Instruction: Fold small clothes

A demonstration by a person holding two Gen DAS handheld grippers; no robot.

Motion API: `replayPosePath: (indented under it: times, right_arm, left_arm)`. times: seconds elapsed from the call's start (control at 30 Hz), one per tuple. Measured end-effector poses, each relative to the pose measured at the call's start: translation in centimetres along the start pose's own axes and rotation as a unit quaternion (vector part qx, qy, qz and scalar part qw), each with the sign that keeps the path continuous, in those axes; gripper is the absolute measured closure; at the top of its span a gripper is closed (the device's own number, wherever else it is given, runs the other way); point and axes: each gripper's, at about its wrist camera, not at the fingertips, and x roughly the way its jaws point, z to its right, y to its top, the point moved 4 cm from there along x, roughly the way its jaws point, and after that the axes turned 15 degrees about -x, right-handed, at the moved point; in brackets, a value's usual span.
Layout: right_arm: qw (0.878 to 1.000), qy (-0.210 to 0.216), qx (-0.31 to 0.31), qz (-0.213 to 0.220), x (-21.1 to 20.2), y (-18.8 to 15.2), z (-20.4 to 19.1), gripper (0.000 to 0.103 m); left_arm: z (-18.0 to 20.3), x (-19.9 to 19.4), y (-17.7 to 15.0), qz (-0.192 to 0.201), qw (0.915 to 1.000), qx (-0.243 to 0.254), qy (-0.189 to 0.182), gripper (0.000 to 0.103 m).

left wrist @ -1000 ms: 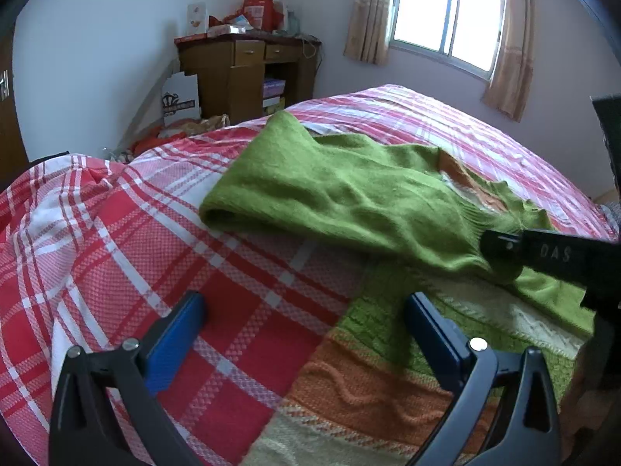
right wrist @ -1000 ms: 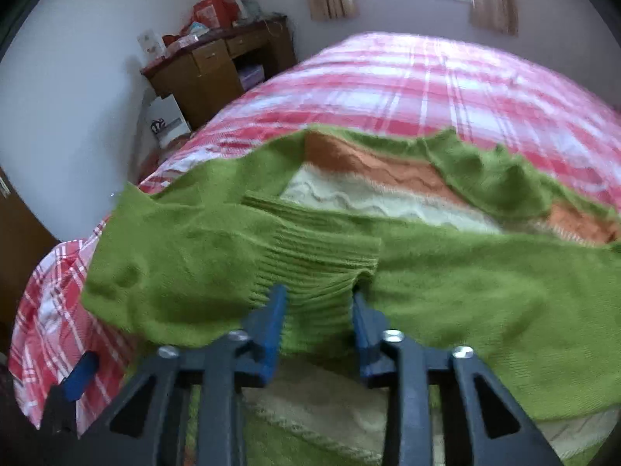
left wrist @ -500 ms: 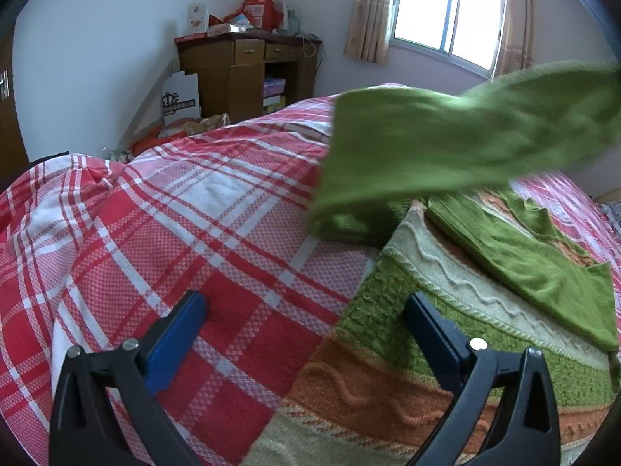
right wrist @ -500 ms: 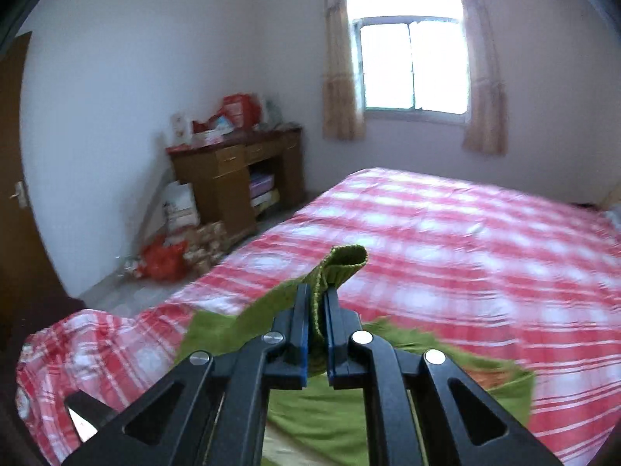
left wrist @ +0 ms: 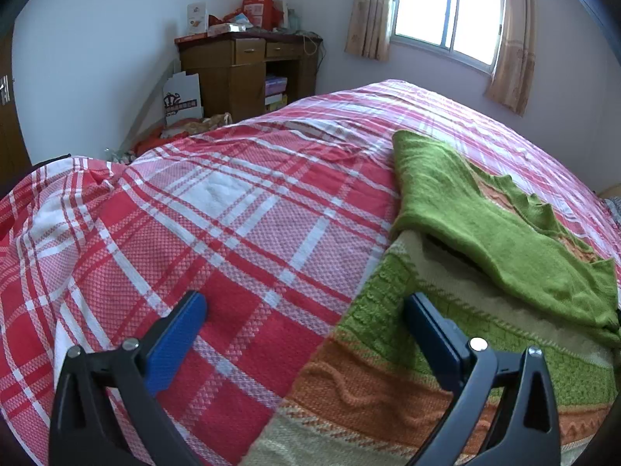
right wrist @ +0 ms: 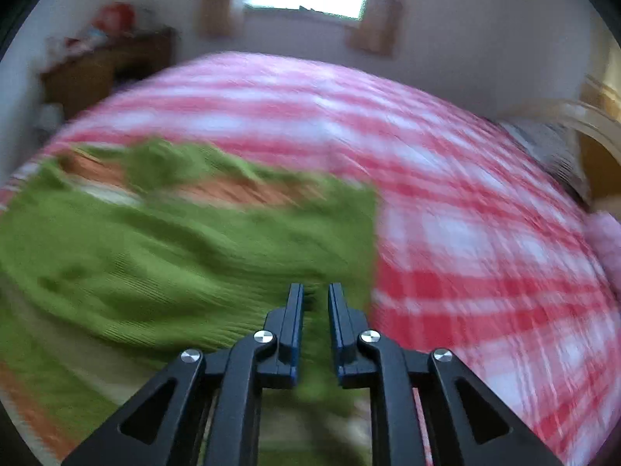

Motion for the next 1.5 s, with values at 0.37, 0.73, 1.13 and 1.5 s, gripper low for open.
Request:
replayPosePath:
  times: [0.37, 0.73, 1.13, 1.5]
  right_arm:
    - [0.989, 0.097, 0.06, 0.089, -4.3, 0.9, 0.6, 0.077]
    - [0.991, 0.132, -0.007, 0.024, -1.1, 0.3, -4.2, 0.077]
    - [0.986, 0.051, 0.047, 0.15, -20.5, -9.2, 6.7, 0.076]
    - [0.978, 0.072, 0.036, 0.19, -32.8, -17.7, 12.2, 0.073]
  left_arm:
    - [0.0, 0.0, -0.1, -0.001, 1.0, 0.003, 0.005, 0.0]
    - [0.0, 0.0, -0.1, -0.002, 1.0, 0.001, 0.004, 0.0]
    - [-0.3, -1.4, -1.4, -0.019, 0.9981, 0.057, -0.017, 0.0]
    - [-4.6, -8.4, -5.8, -0.06, 0.9904, 0.113, -0.053, 0.0]
